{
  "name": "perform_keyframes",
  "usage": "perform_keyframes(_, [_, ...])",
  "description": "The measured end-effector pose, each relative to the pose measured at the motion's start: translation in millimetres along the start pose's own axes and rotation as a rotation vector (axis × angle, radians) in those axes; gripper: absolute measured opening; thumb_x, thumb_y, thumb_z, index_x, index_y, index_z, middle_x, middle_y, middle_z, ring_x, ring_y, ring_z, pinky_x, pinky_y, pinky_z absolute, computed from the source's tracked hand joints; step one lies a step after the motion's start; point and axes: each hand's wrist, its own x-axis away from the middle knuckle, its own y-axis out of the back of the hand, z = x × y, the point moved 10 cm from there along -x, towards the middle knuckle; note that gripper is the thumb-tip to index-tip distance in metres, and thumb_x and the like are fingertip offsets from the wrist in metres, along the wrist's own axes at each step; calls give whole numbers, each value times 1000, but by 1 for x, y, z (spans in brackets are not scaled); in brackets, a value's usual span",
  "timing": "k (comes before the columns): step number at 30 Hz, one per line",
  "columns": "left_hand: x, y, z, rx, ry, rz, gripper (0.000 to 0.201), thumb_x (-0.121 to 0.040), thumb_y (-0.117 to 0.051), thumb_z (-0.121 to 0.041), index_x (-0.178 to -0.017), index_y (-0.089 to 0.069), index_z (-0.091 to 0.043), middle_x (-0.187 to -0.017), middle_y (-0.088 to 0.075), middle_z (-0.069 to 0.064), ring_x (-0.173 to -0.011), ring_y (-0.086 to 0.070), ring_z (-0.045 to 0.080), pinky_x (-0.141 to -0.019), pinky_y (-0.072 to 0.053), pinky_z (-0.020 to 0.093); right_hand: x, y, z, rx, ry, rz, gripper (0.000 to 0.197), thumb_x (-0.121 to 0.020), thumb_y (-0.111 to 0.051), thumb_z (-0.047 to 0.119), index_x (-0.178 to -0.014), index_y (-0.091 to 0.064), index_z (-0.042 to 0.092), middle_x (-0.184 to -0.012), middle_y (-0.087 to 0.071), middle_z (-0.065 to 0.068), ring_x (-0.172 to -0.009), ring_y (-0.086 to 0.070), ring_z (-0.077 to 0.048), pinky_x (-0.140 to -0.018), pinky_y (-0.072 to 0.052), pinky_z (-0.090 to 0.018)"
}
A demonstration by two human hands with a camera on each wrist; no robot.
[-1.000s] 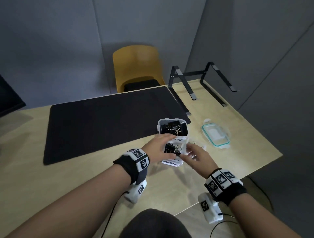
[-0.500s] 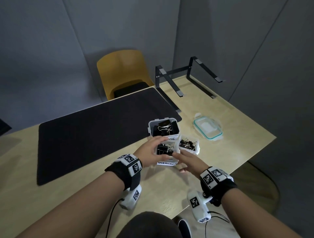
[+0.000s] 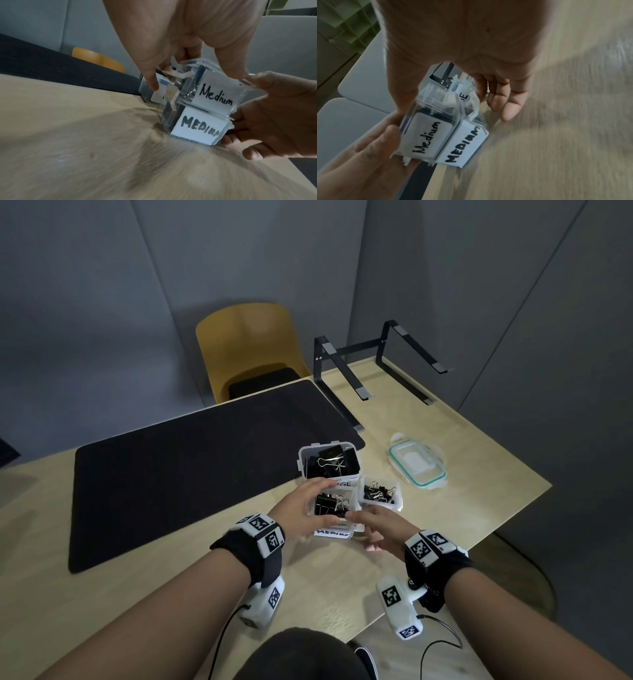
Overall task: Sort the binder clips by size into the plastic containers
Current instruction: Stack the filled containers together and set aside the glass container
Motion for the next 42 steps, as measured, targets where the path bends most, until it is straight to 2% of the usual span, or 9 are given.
perform_keyframes(4, [0,-1,4,17,15,-11,66,-79,-72,-38,-137,-41,-33,-144,-35,-6,-136,-32,9,-116,-26,37,0,6,-10,-9,-27,-13,36,-80,-69,40,-96,-57,9,-82,-53,-4,-70,-51,-14,-62,-44,-25])
perform_keyframes(8, [-1,-2,4,-3,10,-13,67,-79,-72,-39,-138,-41,-32,-145,-34,-5,-136,-31,10,-116,-26,38,2,3,-5,10,14,11,31,-83,-63,40,-89,-61,9,-83,-57,-5,-64,-54,-12,-59,-44,-23])
perform_keyframes(18, [1,0,1,-56,22,-19,67,-80,-72,-37,-139,-39,-32,-146,-33,-5,-135,-32,10,-115,-27,36,11,8,13,314,47,-81,41,-88,-58,43,-96,-63,3,-89,-62,-5,-78,-60,-14,-66,-51,-26])
perform_keyframes(21, [1,1,0,-67,18,-25,68,-80,-72,-38,-139,-39,-32,-146,-35,-5,-135,-33,10,-115,-28,36,12,21,24,412,161,-249,49,-79,-69,44,-88,-63,-4,-76,-60,-7,-72,-60,-18,-77,-53,-41])
perform_keyframes(23, [1,1,0,-84,26,-15,68,-80,-71,-39,-139,-39,-33,-147,-35,-5,-136,-33,10,-115,-28,36,13,26,26,384,179,-320,43,-75,-74,40,-87,-61,1,-74,-59,-6,-69,-58,-19,-76,-51,-41])
perform_keyframes(29, [5,0,-2,-77,48,-11,68,-81,-71,-37,-140,-37,-32,-147,-33,-5,-136,-32,10,-115,-27,34,12,14,24,95,167,-212,35,-77,-75,16,-53,-49,17,-58,-41,-1,-64,-44,-21,-70,-45,-33])
perform_keyframes(31, [6,1,-4,-67,54,-17,67,-82,-70,-35,-141,-37,-31,-147,-32,-5,-136,-31,9,-115,-27,33,15,18,24,30,175,-261,18,-76,-75,11,-73,-57,12,-68,-52,0,-68,-53,-18,-73,-47,-33])
perform_keyframes(34, [7,0,-5,-66,52,-14,67,-82,-70,-35,-141,-37,-30,-147,-32,-5,-136,-31,9,-115,-26,31,13,26,18,3,141,-326,49,-73,-78,13,-109,-45,9,-90,-57,-5,-84,-58,-22,-81,-50,-35])
perform_keyframes(42, [7,1,-6,-53,55,-9,67,-82,-70,-34,-140,-38,-30,-146,-34,-7,-134,-34,8,-114,-30,33,10,23,32,209,165,-375,50,-73,-73,14,-113,-44,15,-87,-53,-7,-79,-55,-21,-85,-50,-45])
